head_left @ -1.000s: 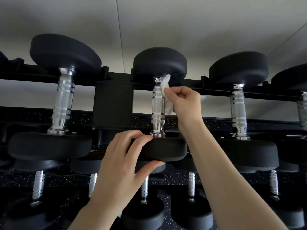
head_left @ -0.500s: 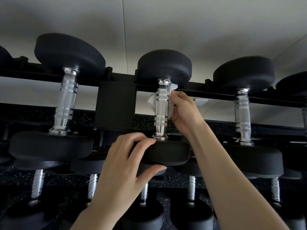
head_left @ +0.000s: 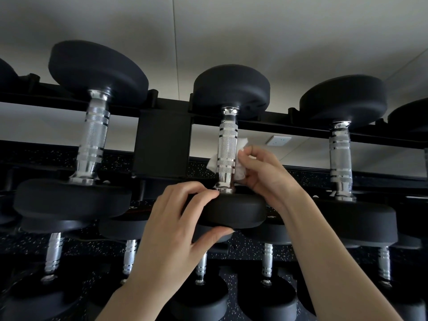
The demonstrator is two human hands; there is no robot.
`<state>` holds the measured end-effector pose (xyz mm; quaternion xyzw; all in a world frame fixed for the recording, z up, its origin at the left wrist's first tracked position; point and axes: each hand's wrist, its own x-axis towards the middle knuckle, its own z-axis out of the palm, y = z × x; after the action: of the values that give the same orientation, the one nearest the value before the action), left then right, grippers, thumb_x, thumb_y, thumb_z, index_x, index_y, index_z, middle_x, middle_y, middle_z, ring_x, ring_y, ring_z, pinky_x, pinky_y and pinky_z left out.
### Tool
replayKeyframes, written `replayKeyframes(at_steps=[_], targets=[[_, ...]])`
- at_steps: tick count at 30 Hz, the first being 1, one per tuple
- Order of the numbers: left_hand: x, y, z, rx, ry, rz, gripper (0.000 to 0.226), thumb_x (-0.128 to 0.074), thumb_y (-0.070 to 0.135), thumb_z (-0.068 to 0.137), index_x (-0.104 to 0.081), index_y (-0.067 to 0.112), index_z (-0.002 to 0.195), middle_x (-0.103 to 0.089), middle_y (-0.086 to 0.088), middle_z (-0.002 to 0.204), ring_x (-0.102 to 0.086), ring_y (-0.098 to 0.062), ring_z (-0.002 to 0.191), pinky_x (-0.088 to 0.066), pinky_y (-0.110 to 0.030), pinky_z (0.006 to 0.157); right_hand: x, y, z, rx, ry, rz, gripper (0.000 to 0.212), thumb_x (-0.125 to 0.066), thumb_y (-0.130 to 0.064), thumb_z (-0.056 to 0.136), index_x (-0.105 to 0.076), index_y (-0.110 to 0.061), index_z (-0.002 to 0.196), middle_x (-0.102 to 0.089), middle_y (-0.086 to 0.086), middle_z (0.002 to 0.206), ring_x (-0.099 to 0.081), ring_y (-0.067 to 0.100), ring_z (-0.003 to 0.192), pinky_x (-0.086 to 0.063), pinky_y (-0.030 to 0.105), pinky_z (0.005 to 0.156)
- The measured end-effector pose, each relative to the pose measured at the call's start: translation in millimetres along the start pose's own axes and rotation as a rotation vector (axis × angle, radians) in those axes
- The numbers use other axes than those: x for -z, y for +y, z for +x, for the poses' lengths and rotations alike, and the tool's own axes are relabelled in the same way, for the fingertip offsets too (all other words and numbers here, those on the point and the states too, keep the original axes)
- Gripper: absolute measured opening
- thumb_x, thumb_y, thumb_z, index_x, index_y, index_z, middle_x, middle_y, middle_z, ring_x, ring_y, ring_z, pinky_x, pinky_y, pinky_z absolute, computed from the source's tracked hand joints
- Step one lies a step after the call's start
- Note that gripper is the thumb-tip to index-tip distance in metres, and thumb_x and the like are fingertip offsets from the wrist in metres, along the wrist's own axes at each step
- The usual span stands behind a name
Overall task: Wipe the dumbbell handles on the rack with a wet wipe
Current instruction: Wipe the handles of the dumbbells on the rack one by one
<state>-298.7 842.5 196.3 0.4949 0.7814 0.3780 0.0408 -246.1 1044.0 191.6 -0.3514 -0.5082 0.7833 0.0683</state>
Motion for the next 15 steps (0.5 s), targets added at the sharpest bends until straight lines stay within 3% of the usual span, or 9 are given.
replayKeyframes(at_steps=[2,5,10,15], targets=[[-0.1,-0.4,0.0,-0.003,0.003,-0.002,0.046,-0.057,0.052,0.086,-0.054,0.02,0.119,-0.049,0.006,0.115,-0.051,-0.017,0.108,-0.045,-0.039,0.087,2.7,-0.4,-6.8,-0.039,-0.026,-0.049,0.018,-0.053,-0.008,0.091,-0.048,-0.011,0.075,-0.065,0.007,0.072,-0.062,0.017,0.063,-0.056,0.029,0.065],[-0.3,-1.0,0.0,-0.009,0.006,-0.001,0.047,-0.057,0.052,0.085,-0.054,0.02,0.119,-0.049,0.006,0.116,-0.051,-0.017,0.108,-0.045,-0.039,0.086,4.6,-3.6,-15.3,-0.029,-0.028,-0.15,0.02,-0.055,-0.003,0.09,-0.046,-0.012,0.074,-0.06,0.002,0.062,-0.061,0.01,0.055,-0.053,0.02,0.055],[0.2,-0.5,0.7,-0.013,0.007,-0.012,0.046,-0.055,0.052,0.087,-0.054,0.02,0.119,-0.048,0.006,0.115,-0.052,-0.017,0.108,-0.048,-0.041,0.085,3.6,-7.9,-24.7,0.044,-0.01,-0.543,0.018,-0.061,-0.01,0.089,-0.049,-0.012,0.075,-0.057,0.011,0.067,-0.052,0.016,0.063,-0.039,0.026,0.063],[0.7,-1.8,0.6,-0.018,-0.003,-0.011,0.046,-0.049,0.056,0.091,-0.053,0.02,0.12,-0.049,0.005,0.115,-0.051,-0.016,0.107,-0.046,-0.039,0.086,-1.9,-17.6,-33.7,0.149,-0.033,-0.891,0.021,-0.065,-0.011,0.085,-0.051,-0.014,0.07,-0.067,0.001,0.064,-0.063,0.014,0.066,-0.043,0.02,0.066]])
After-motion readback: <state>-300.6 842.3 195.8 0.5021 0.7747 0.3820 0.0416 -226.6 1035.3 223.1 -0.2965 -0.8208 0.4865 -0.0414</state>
